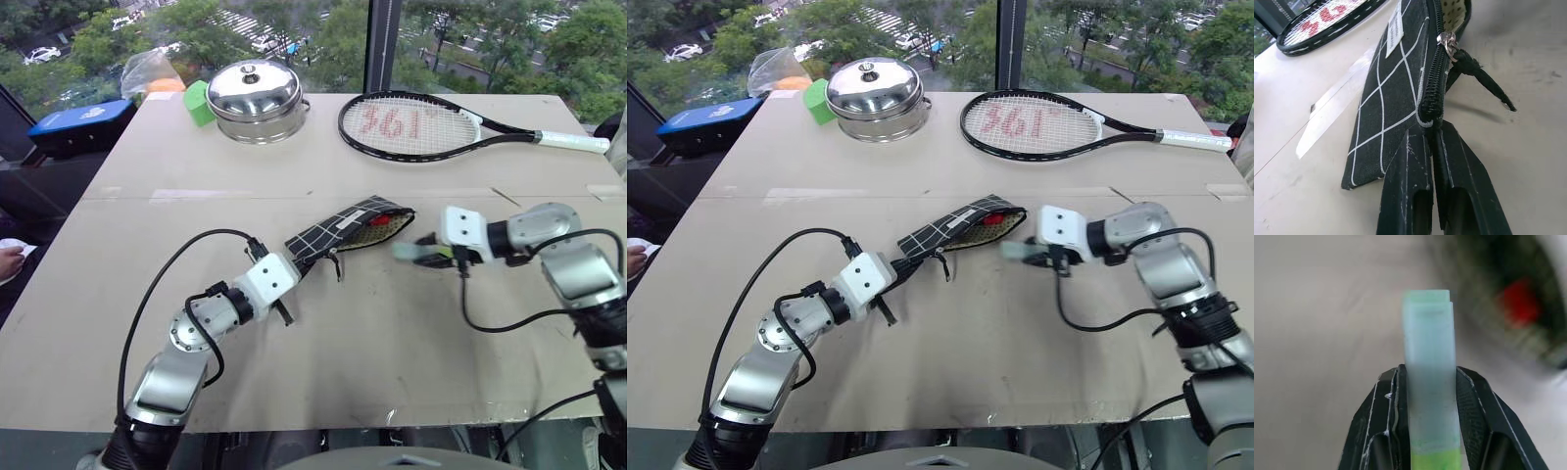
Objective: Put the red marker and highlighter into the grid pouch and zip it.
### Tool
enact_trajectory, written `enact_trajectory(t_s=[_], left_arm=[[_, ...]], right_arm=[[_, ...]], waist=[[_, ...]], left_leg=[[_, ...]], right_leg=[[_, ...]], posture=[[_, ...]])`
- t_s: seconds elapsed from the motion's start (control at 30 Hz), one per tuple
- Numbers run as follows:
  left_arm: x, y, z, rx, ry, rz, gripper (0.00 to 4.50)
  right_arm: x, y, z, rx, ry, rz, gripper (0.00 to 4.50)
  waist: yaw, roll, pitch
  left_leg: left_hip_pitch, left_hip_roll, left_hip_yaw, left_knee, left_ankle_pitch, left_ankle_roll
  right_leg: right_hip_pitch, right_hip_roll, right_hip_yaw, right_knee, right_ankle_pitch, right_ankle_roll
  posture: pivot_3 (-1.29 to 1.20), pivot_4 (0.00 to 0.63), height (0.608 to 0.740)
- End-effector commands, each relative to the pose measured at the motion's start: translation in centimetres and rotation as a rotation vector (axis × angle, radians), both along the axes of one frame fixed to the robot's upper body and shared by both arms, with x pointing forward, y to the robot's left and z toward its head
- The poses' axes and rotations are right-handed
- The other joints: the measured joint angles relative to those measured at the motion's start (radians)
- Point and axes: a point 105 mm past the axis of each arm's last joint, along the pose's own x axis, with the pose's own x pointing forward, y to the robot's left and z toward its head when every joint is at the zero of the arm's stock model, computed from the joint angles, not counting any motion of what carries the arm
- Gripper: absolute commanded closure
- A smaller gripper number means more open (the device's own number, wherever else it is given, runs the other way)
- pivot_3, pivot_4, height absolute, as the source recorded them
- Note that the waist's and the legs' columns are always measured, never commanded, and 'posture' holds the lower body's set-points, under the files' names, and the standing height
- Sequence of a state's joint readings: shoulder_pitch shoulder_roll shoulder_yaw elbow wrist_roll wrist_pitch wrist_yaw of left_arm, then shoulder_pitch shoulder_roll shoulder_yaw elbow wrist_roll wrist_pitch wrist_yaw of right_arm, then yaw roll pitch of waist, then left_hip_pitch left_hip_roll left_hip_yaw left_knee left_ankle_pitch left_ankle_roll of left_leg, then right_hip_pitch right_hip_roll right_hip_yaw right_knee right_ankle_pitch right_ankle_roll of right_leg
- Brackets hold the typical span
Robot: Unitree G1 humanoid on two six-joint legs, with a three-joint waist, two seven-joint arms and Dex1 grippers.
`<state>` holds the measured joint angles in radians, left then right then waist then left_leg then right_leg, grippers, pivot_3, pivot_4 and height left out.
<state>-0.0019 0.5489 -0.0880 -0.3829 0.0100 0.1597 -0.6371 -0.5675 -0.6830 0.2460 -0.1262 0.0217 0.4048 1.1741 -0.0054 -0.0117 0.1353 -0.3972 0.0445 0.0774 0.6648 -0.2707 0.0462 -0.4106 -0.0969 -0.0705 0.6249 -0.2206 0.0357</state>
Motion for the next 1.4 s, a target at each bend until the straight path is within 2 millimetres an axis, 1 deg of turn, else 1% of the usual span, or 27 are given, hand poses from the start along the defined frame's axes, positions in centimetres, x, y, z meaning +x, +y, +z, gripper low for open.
enact_trajectory(t_s=[0.03, 0.13, 0.23, 0.3, 0.33, 0.47, 0.5, 0.57, 0.63, 0.73, 0.77, 0.87, 0.93, 0.97, 1.07, 1.1, 1.17, 1.2, 1.27, 1.33, 1.4], left_arm=[[-0.1, -0.9, 1.1, -0.016, -0.040, -0.041, 4.50], [0.0, -1.3, 1.4, -0.012, -0.049, -0.072, 4.50], [0.1, -1.8, 1.7, 0.001, -0.069, -0.103, 4.50], [0.1, -2.1, 1.8, 0.006, -0.081, -0.117, 4.50], [0.1, -2.3, 1.9, 0.012, -0.088, -0.124, 4.50], [0.2, -2.7, 1.9, 0.025, -0.101, -0.132, 4.50], [0.3, -2.7, 1.9, 0.025, -0.103, -0.129, 4.50], [0.5, -2.7, 1.9, 0.025, -0.106, -0.120, 4.50], [0.5, -2.6, 1.8, 0.022, -0.100, -0.108, 4.50], [0.7, -2.0, 1.6, 0.009, -0.081, -0.075, 4.50], [0.7, -1.7, 1.5, 0.001, -0.069, -0.059, 4.50], [0.9, -0.9, 1.2, -0.002, -0.047, -0.035, 4.50], [1.0, -0.6, 1.2, -0.004, -0.040, -0.026, 4.50], [1.1, -0.4, 1.2, -0.006, -0.037, -0.023, 4.50], [1.3, -0.3, 1.2, -0.011, -0.034, -0.022, 4.50], [1.4, -0.3, 1.2, -0.014, -0.032, -0.024, 4.50], [1.5, -0.4, 1.3, -0.018, -0.032, -0.039, 4.50], [1.5, -0.5, 1.3, -0.020, -0.032, -0.043, 4.50], [1.6, -0.5, 1.3, -0.022, -0.033, -0.050, 4.50], [1.6, -0.6, 1.4, -0.028, -0.032, -0.050, 4.50], [1.4, -0.7, 1.4, -0.037, -0.028, -0.054, 4.50]], right_arm=[[0.3, 1.0, 1.9, 0.047, -0.057, -0.151, 3.75], [1.0, 1.9, 2.0, -0.002, -0.090, -0.202, 3.75], [2.1, 3.0, 1.7, -0.093, -0.155, -0.201, 3.75], [2.7, 3.9, 1.2, -0.167, -0.203, -0.167, 3.75], [2.8, 4.6, 1.0, -0.196, -0.225, -0.138, 3.75], [3.5, 7.2, 0.9, -0.260, -0.308, -0.043, 3.75], [3.7, 7.7, 0.9, -0.271, -0.325, -0.023, 3.75], [3.9, 8.8, 0.8, -0.242, -0.315, 0.008, 3.75], [4.1, 8.9, 0.7, -0.225, -0.320, 0.023, 2.73], [4.3, 8.2, 1.5, -0.180, -0.343, -0.011, 1.62], [3.9, 7.5, 2.3, -0.129, -0.306, -0.034, 1.17], [2.2, 5.0, 3.7, -0.030, -0.188, -0.082, 1.17], [1.1, 3.4, 4.9, 0.071, -0.095, -0.151, 1.17], [0.2, 2.7, 5.4, 0.147, -0.026, -0.176, 1.17], [-2.0, 2.0, 5.9, 0.285, 0.137, -0.204, 1.17], [-2.8, 2.1, 5.7, 0.313, 0.185, -0.203, 1.17], [-5.0, 3.4, 4.1, 0.396, 0.337, -0.197, 1.17], [-5.6, 4.0, 3.4, 0.421, 0.380, -0.201, 1.17], [-6.1, 5.0, 2.1, 0.432, 0.414, -0.224, 1.17], [-5.9, 5.8, 1.2, 0.467, 0.447, -0.272, 1.17], [-5.7, 6.9, 0.0, 0.497, 0.484, -0.312, 1.17]], waist=[[0.001, 0.000, 0.000], [0.006, 0.000, 0.000], [0.003, 0.000, 0.000], [0.001, 0.000, 0.000], [0.000, 0.000, 0.000], [-0.005, 0.000, 0.000], [-0.006, 0.000, 0.000], [-0.006, 0.000, 0.000], [-0.005, 0.000, 0.000], [-0.004, 0.000, 0.000], [-0.003, 0.000, 0.000], [0.006, -0.001, 0.000], [0.011, -0.001, 0.000], [0.012, -0.001, 0.000], [0.012, -0.001, 0.000], [0.012, -0.001, 0.000], [0.012, -0.001, 0.000], [0.012, -0.002, -0.001], [0.011, -0.001, -0.001], [0.011, -0.001, 0.000], [0.011, -0.001, -0.001]], left_leg=[[0.000, 0.000, 0.000, 0.000, 0.000, 0.000], [0.000, -0.004, -0.002, 0.001, -0.003, 0.005], [-0.002, -0.006, -0.002, 0.003, -0.003, 0.006], [-0.002, -0.006, -0.002, 0.004, -0.003, 0.007], [-0.002, -0.006, -0.003, 0.004, -0.003, 0.007], [-0.002, -0.005, -0.003, 0.003, -0.003, 0.006], [-0.002, -0.006, -0.003, 0.003, -0.001, 0.002], [-0.002, -0.005, -0.003, 0.003, 0.000, 0.002], [-0.002, -0.005, -0.003, 0.003, 0.000, 0.002], [-0.002, -0.004, -0.003, 0.003, -0.001, 0.002], [-0.002, -0.004, -0.003, 0.004, -0.001, 0.002], [-0.003, -0.004, -0.003, 0.004, -0.001, 0.002], [-0.003, -0.004, -0.003, 0.004, -0.001, 0.003], [-0.002, -0.004, -0.003, 0.004, -0.002, 0.004], [-0.002, -0.003, -0.004, 0.004, -0.003, 0.006], [-0.002, -0.003, -0.004, 0.003, -0.003, 0.006], [-0.001, -0.002, -0.004, 0.003, -0.003, 0.006], [-0.001, -0.002, -0.005, 0.003, -0.003, 0.006], [-0.001, -0.001, -0.005, 0.002, -0.003, 0.006], [-0.002, -0.002, -0.005, 0.003, -0.003, 0.006], [-0.002, -0.003, -0.004, 0.004, -0.003, 0.006]], right_leg=[[0.000, 0.000, -0.001, 0.000, 0.000, 0.000], [0.000, -0.003, -0.002, 0.000, 0.000, 0.000], [0.000, -0.003, -0.006, 0.000, 0.000, 0.000], [0.000, -0.002, -0.006, 0.000, 0.000, 0.000], [0.000, 0.003, -0.007, 0.000, 0.000, 0.000], [0.001, 0.007, -0.007, 0.000, 0.001, 0.001], [0.001, 0.008, -0.007, 0.000, 0.002, 0.004], [0.001, 0.010, -0.007, 0.000, 0.002, 0.005], [0.001, 0.010, -0.007, 0.000, 0.002, 0.005], [0.001, 0.009, -0.007, 0.000, 0.002, 0.005], [0.001, 0.009, -0.007, 0.000, 0.002, 0.005], [0.002, 0.009, -0.007, 0.000, 0.002, 0.005], [0.002, 0.009, -0.007, 0.000, 0.002, 0.005], [0.002, 0.009, -0.007, 0.000, 0.002, 0.005], [0.002, 0.009, -0.007, 0.000, 0.003, 0.005], [0.002, 0.009, -0.007, 0.000, 0.003, 0.004], [0.002, 0.009, -0.008, 0.000, 0.002, 0.004], [0.002, 0.008, -0.008, 0.000, 0.002, 0.003], [0.001, 0.009, -0.008, 0.001, 0.000, 0.000], [0.001, 0.008, -0.008, 0.001, 0.000, 0.000], [0.001, 0.008, -0.007, 0.001, 0.000, 0.000]], posture=[[0.00, 0.150, 0.740], [0.00, 0.150, 0.740], [0.00, 0.150, 0.740], [0.00, 0.150, 0.740], [0.00, 0.150, 0.740], [0.00, 0.150, 0.740], [0.00, 0.150, 0.740], [0.00, 0.150, 0.740], [0.00, 0.150, 0.740], [0.00, 0.150, 0.740], [0.00, 0.150, 0.740], [0.00, 0.150, 0.740], [0.00, 0.150, 0.740], [0.00, 0.150, 0.740], [0.00, 0.150, 0.740], [0.00, 0.150, 0.740], [0.00, 0.150, 0.740], [0.00, 0.150, 0.740], [0.00, 0.150, 0.740], [0.00, 0.150, 0.740], [0.00, 0.150, 0.740]])
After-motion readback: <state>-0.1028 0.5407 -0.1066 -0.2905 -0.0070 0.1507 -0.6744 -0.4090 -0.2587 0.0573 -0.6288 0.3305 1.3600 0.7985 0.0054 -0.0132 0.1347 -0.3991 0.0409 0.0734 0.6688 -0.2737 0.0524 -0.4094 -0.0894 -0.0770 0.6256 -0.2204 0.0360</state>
